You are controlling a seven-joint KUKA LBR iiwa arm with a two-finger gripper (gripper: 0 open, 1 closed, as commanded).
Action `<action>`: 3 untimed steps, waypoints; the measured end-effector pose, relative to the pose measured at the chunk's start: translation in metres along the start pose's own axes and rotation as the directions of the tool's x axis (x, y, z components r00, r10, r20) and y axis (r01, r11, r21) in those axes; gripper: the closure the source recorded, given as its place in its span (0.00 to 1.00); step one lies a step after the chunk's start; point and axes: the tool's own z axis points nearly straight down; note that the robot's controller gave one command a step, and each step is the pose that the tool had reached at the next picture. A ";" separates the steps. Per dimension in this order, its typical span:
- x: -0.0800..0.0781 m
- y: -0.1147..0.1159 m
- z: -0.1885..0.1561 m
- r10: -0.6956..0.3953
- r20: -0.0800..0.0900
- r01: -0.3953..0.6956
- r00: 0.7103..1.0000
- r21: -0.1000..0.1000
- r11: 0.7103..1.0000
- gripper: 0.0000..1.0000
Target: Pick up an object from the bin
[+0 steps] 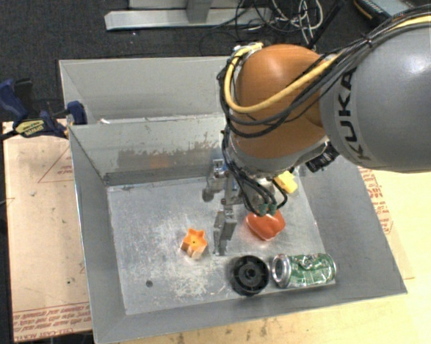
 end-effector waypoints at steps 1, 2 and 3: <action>-0.005 -0.005 0.065 0.013 0.005 -0.013 1.000 -0.001 1.000 0.00; -0.007 -0.009 0.103 -0.053 -0.005 0.053 0.999 0.001 0.999 0.00; -0.008 -0.011 0.091 0.167 0.001 -0.167 0.986 0.000 0.986 0.00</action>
Offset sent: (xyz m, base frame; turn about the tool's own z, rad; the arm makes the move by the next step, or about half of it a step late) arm 0.0116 -0.0116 -0.0871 -0.1072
